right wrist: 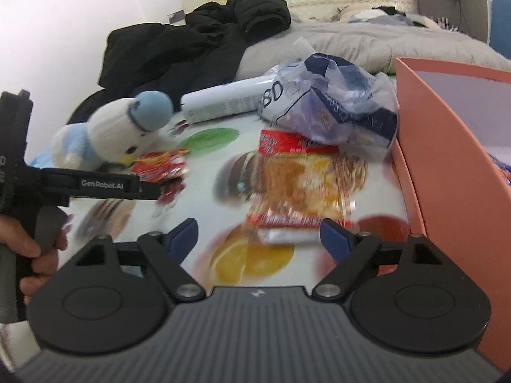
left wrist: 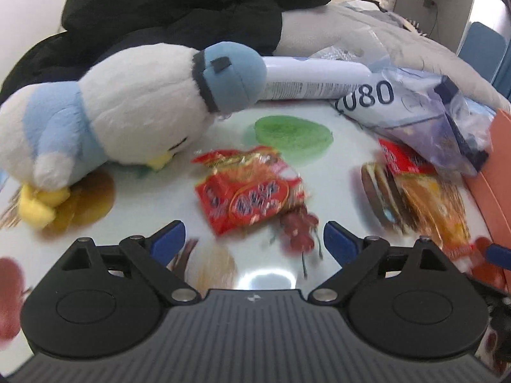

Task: Organize snacks
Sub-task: 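Grasp the red-labelled clear strip packet with the right tool while the left tool grasps a red snack packet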

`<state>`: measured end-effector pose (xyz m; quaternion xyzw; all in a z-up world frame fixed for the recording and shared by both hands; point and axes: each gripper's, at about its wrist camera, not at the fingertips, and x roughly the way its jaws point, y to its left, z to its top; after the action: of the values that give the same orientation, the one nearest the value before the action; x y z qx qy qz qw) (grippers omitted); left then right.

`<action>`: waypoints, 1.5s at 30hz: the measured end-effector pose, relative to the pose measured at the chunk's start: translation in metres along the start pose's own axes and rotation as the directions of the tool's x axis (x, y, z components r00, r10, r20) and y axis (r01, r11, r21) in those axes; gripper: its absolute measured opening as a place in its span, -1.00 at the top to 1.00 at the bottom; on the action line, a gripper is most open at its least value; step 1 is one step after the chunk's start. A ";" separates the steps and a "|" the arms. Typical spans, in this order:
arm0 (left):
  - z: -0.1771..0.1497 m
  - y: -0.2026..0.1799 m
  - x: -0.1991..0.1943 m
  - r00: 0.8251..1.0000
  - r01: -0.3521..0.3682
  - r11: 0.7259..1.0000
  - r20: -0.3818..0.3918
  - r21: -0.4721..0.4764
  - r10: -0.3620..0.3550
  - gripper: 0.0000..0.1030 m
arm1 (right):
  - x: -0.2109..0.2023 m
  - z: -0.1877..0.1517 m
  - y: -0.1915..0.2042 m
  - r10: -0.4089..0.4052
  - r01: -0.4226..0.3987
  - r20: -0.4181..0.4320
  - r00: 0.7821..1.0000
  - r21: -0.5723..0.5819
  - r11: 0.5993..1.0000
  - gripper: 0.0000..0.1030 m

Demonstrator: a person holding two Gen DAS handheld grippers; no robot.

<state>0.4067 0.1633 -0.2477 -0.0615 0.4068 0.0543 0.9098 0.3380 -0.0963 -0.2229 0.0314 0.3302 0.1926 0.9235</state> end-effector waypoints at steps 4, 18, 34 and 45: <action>0.011 -0.001 0.015 0.999 -0.025 1.000 0.021 0.016 0.024 -0.85 | 0.027 0.008 0.003 -0.010 0.010 0.001 1.000 -0.036 0.999 -0.64; 0.021 -0.006 0.046 0.998 -0.063 0.998 0.011 0.008 0.063 -0.85 | 0.069 0.025 0.005 -0.076 0.066 -0.069 0.995 -0.143 0.987 -0.16; -0.002 -0.017 0.011 0.999 -0.021 1.000 -0.029 -0.010 0.021 -0.40 | 0.036 0.000 0.008 -0.060 0.045 -0.092 0.994 -0.160 0.986 0.29; -0.071 -0.029 -0.057 0.998 0.035 0.999 -0.054 -0.027 -0.037 -0.39 | -0.030 -0.043 0.021 -0.049 0.025 -0.118 0.992 -0.191 0.981 0.34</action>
<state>0.3212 0.1207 -0.2499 -0.0818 0.4294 0.0414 0.8984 0.2830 -0.0917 -0.2341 -0.0745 0.3668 0.2075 0.9038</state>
